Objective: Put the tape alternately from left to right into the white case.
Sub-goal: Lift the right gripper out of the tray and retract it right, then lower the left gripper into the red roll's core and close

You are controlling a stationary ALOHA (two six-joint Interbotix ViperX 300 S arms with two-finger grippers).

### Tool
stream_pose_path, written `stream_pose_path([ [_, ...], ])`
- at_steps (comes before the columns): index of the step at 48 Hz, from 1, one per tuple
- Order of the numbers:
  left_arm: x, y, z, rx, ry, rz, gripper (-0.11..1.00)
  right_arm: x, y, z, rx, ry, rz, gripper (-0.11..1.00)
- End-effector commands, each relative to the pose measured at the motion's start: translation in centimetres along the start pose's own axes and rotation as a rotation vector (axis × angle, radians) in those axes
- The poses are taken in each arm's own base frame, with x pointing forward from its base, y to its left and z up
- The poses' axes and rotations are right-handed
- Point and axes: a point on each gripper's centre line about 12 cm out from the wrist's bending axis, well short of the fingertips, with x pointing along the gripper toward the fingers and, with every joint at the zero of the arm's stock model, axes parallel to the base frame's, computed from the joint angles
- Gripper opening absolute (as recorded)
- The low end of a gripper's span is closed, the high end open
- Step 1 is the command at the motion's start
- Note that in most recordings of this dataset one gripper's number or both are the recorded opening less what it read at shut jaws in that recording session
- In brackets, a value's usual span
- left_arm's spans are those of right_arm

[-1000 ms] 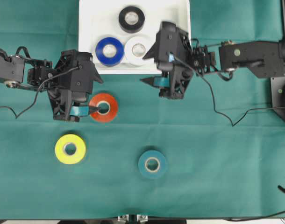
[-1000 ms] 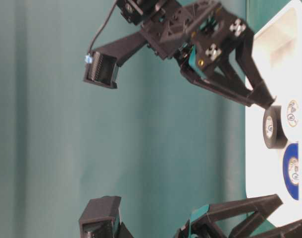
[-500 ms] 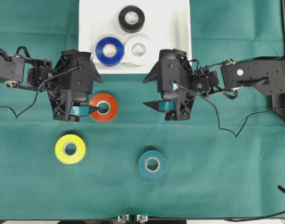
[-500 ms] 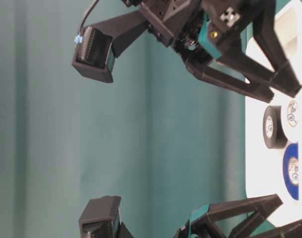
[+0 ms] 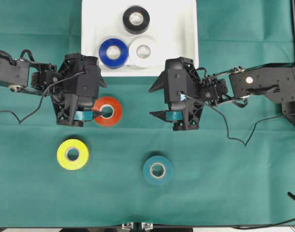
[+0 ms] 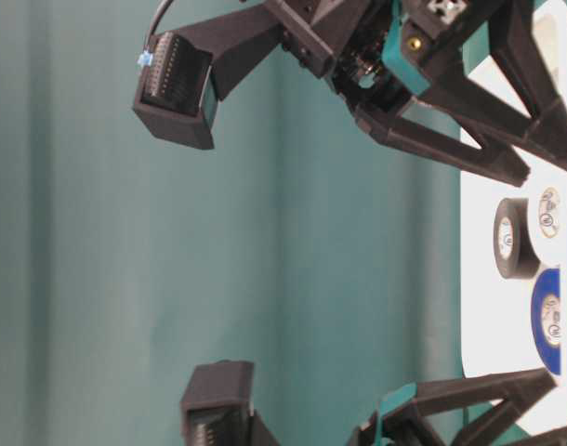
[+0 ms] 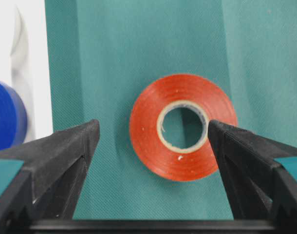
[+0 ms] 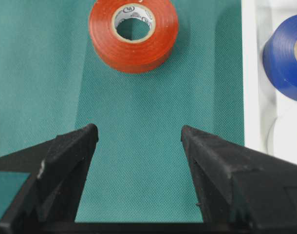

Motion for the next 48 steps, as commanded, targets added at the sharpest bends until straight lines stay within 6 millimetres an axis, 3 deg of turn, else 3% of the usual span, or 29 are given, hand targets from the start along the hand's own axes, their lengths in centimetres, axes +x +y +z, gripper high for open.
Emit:
stream_pose_path([
  [1, 0.0, -0.1, 1.2, 0.0, -0.032, -0.001, 0.66, -0.7, 0.3, 1.1, -0.003, -0.037, 0.009, 0.77],
  [24, 3.6, -0.1, 0.3, 0.005, 0.052, -0.005, 0.66, -0.7, 0.3, 0.9, -0.004, -0.035, 0.011, 0.76],
  [48, 5.2, 1.0, -1.0, -0.016, 0.111, 0.011, 0.66, -0.7, 0.5, 0.8, -0.007, -0.036, 0.016, 0.76],
])
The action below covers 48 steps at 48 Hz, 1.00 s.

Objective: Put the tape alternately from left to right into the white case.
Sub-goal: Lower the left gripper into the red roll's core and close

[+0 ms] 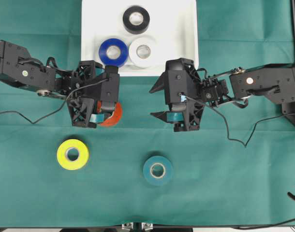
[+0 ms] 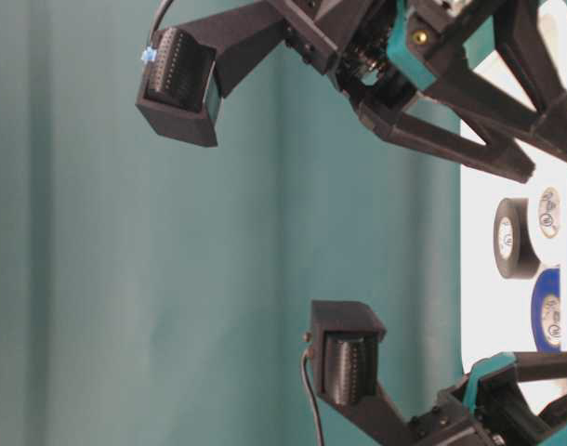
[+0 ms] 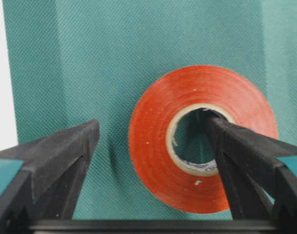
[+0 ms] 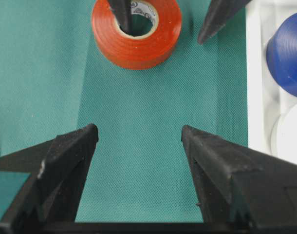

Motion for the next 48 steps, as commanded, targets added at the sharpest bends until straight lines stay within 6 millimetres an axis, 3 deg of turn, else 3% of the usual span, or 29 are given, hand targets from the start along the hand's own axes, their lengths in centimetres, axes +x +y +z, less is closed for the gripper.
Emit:
stream_pose_path([
  [1, -0.3, 0.5, 0.7, -0.002, -0.021, 0.009, 0.66, -0.7, 0.4, 1.1, -0.003, -0.04, 0.012, 0.76],
  [10, -0.1, 0.8, 0.7, -0.004, -0.009, 0.012, 0.62, -0.7, 0.4, 1.1, -0.003, -0.04, 0.012, 0.76],
  [15, -0.2, 0.8, 0.7, -0.004, -0.01, 0.012, 0.53, -0.7, 0.4, 1.1, -0.003, -0.04, 0.012, 0.76],
  [23, -0.4, 0.7, 1.0, -0.003, -0.015, 0.011, 0.14, -0.7, 0.4, 1.1, -0.004, -0.041, 0.013, 0.76],
  [28, -0.4, 0.6, 1.1, -0.002, -0.015, 0.01, -0.02, -0.6, 0.3, 1.0, -0.004, -0.037, 0.012, 0.76],
  [48, -1.4, 0.1, 2.3, 0.012, -0.06, 0.003, -0.03, -0.4, 0.3, 0.8, -0.003, -0.03, 0.011, 0.76],
])
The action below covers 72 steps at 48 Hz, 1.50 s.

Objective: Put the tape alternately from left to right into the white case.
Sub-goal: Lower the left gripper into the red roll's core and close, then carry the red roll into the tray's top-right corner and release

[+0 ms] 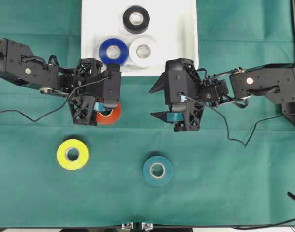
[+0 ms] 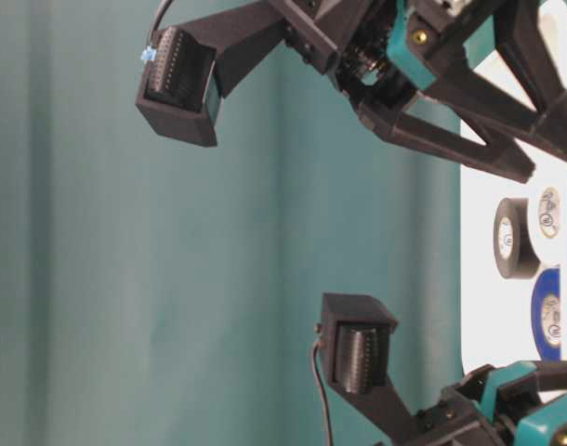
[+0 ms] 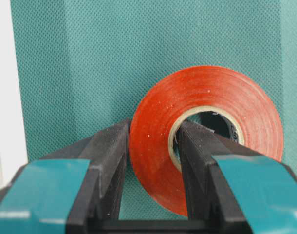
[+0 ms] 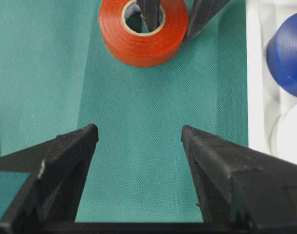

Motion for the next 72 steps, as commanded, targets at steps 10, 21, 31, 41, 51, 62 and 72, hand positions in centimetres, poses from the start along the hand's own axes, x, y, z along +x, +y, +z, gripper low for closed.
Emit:
stream_pose_path([
  [10, -4.2, -0.1, 4.4, 0.012, -0.17, 0.006, -0.03, -0.5, 0.4, 0.9, -0.004, -0.032, 0.012, 0.76],
  [21, -5.9, 1.1, 5.4, 0.052, -0.202, 0.034, -0.03, -0.5, 0.5, 0.8, -0.006, -0.031, 0.015, 0.76],
  [31, -6.1, 3.6, 6.2, 0.088, -0.214, 0.084, -0.03, -0.5, 0.7, 0.8, -0.009, -0.032, 0.019, 0.76],
  [41, -6.5, 7.3, 6.1, 0.07, -0.213, 0.153, -0.03, -0.5, 1.0, 0.8, -0.013, -0.032, 0.025, 0.76],
  [51, -7.3, 10.4, 6.7, 0.059, -0.237, 0.216, -0.03, -0.5, 1.0, 0.9, -0.014, -0.034, 0.026, 0.76],
  [62, -6.2, 13.3, 7.9, 0.062, -0.25, 0.265, -0.03, -0.5, 1.1, 1.1, -0.014, -0.049, 0.035, 0.76],
  [72, -4.5, 16.6, 8.8, 0.081, -0.233, 0.309, -0.03, -0.5, 1.2, 1.2, -0.014, -0.059, 0.042, 0.76],
])
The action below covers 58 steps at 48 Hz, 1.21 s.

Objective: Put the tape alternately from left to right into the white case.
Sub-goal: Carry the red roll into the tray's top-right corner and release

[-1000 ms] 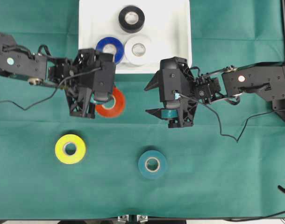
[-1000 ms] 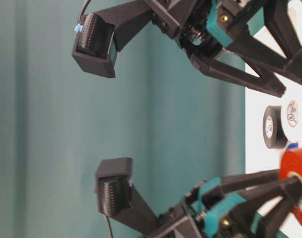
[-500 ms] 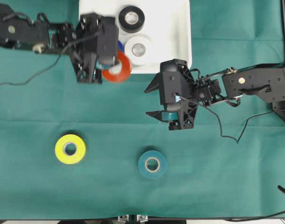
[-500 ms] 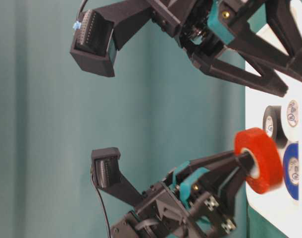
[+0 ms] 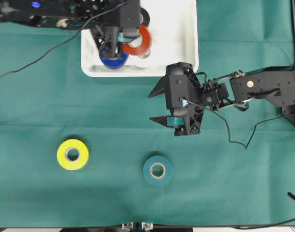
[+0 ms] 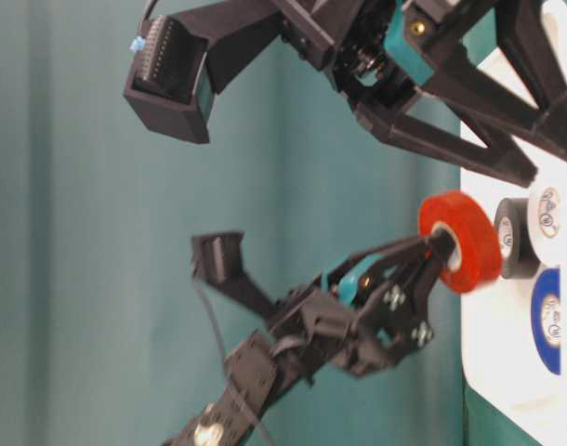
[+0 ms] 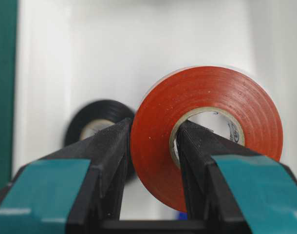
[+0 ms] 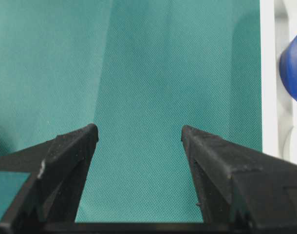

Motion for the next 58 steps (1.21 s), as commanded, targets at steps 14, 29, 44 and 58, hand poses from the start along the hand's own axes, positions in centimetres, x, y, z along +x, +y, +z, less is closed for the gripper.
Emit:
stream_pose_path([
  [14, 1.9, 5.3, 1.1, 0.067, -0.035, 0.097, -0.03, -0.4, 0.5, 1.1, -0.008, -0.052, 0.023, 0.76],
  [29, 3.0, 6.1, 1.8, 0.212, -0.117, 0.167, -0.03, -0.4, 0.5, 1.2, -0.008, -0.061, 0.029, 0.76],
  [44, 3.3, 5.3, 1.6, 0.223, -0.142, 0.174, -0.03, -0.4, 0.5, 1.2, -0.009, -0.061, 0.029, 0.76],
  [58, 3.2, 5.0, 1.8, 0.236, -0.153, 0.173, 0.21, -0.4, 0.5, 1.2, -0.009, -0.061, 0.029, 0.76],
])
